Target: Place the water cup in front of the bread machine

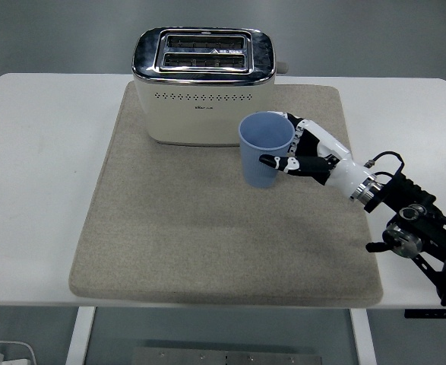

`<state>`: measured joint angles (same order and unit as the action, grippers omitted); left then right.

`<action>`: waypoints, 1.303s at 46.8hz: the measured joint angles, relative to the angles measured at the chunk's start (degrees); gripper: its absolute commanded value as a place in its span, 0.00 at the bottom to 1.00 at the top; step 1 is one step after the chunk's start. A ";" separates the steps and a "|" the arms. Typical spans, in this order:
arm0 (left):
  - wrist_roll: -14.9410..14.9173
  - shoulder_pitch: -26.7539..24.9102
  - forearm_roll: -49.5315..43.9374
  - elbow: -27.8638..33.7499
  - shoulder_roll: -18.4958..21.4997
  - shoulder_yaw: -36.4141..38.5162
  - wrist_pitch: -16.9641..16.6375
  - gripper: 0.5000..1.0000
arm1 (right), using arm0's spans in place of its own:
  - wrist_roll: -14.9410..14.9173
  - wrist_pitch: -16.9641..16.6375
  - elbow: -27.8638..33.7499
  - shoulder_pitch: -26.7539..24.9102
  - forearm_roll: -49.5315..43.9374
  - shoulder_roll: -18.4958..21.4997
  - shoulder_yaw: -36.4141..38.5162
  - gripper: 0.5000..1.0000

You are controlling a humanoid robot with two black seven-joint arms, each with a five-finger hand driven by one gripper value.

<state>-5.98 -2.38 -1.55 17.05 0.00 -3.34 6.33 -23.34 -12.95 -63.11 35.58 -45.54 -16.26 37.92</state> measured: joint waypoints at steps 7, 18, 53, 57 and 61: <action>0.00 0.00 0.04 0.00 0.00 0.00 0.00 1.00 | 0.05 1.36 0.07 1.72 0.00 1.99 -1.28 0.00; 0.00 0.02 0.04 0.28 0.02 0.00 0.00 1.00 | 0.87 3.08 0.68 4.22 0.00 5.61 -4.53 0.00; 0.00 0.00 -0.01 0.35 0.00 0.00 0.00 1.00 | 0.94 6.58 8.37 8.69 0.03 16.21 -9.99 0.00; 0.00 0.00 0.01 0.35 0.00 0.00 0.00 1.00 | 0.94 6.68 9.17 8.97 0.01 16.25 -9.99 0.00; 0.00 0.00 0.02 0.35 0.00 0.00 0.00 1.00 | 0.94 7.15 9.85 9.69 0.02 16.27 -10.04 0.00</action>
<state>-5.98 -2.37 -1.52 17.40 -0.01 -3.34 6.33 -22.41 -5.81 -53.25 45.27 -45.52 0.01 27.88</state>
